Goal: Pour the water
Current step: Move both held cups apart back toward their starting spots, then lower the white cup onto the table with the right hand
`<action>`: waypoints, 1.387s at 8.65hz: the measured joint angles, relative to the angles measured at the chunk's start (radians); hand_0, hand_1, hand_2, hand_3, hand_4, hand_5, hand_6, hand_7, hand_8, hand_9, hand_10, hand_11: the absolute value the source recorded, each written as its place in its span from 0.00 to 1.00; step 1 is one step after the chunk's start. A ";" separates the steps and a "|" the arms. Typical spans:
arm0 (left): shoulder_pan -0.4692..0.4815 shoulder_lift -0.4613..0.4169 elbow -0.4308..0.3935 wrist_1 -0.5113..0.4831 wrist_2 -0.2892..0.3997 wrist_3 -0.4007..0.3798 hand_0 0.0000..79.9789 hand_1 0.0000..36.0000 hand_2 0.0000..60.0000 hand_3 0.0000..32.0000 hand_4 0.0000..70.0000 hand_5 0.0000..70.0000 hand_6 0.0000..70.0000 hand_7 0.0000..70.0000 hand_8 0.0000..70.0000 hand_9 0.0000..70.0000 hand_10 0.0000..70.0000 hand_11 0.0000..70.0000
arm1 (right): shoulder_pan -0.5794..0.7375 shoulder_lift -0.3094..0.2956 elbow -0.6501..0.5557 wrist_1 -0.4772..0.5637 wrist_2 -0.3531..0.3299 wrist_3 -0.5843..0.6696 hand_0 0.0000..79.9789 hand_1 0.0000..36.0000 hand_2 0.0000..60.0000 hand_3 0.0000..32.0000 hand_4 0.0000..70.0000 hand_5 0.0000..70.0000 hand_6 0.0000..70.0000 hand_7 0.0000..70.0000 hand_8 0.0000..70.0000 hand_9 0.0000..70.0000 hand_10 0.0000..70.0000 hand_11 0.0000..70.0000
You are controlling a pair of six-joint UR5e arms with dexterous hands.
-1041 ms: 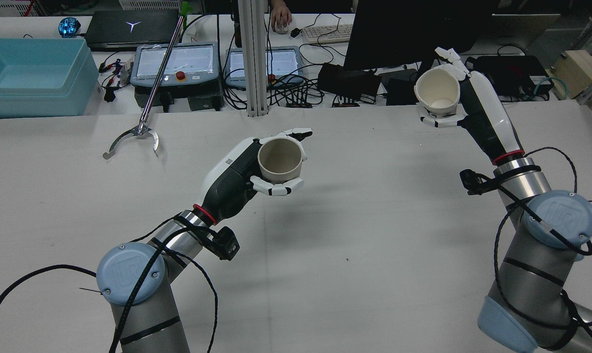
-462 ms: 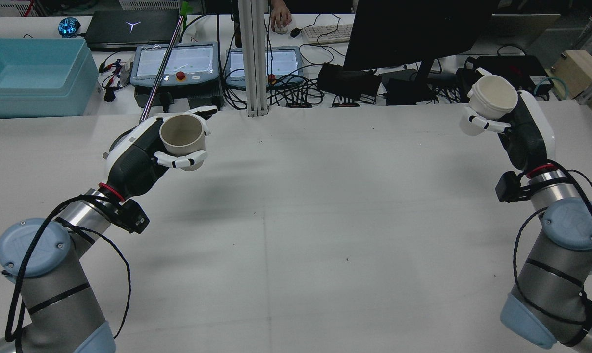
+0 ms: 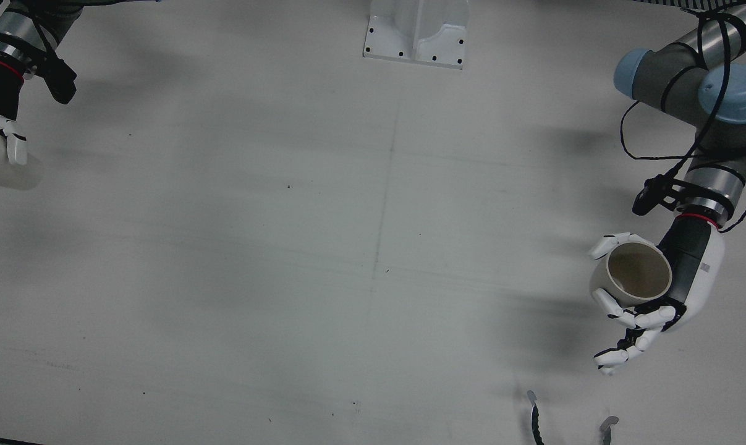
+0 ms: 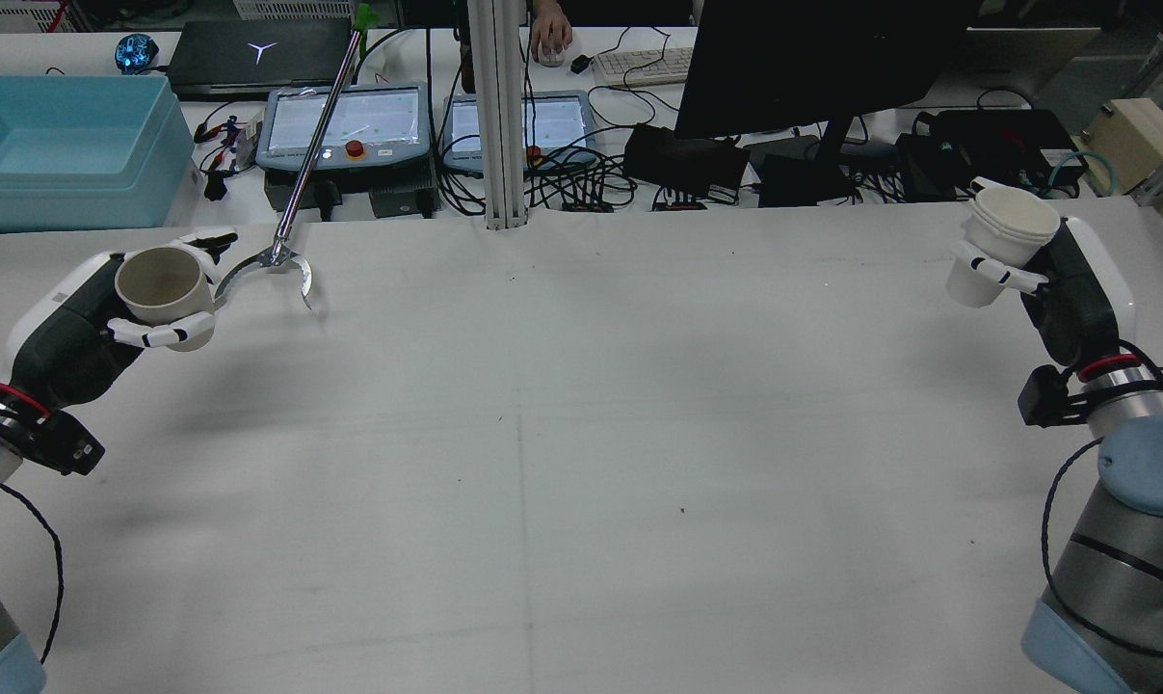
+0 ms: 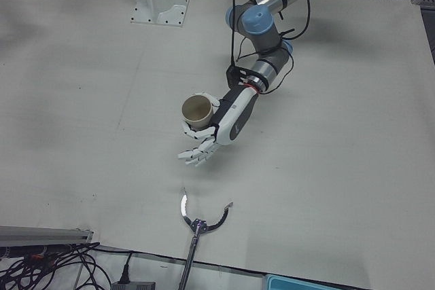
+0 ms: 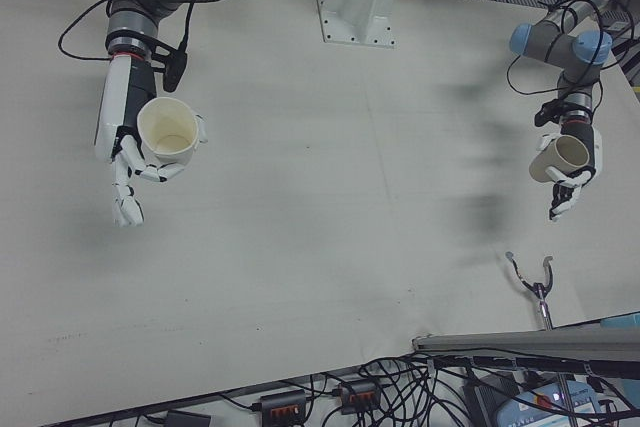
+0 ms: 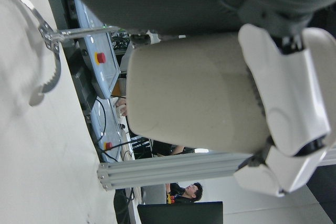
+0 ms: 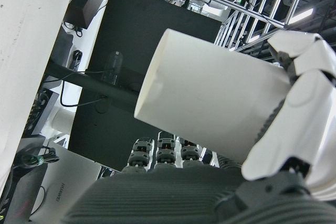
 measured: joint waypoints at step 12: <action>-0.047 0.159 0.656 -0.724 -0.166 -0.038 0.58 0.18 0.25 0.00 0.77 1.00 0.16 0.28 0.14 0.23 0.09 0.14 | -0.007 -0.003 -0.030 -0.003 -0.001 0.000 0.53 0.37 0.53 0.00 0.36 0.70 0.10 0.23 0.07 0.14 0.07 0.12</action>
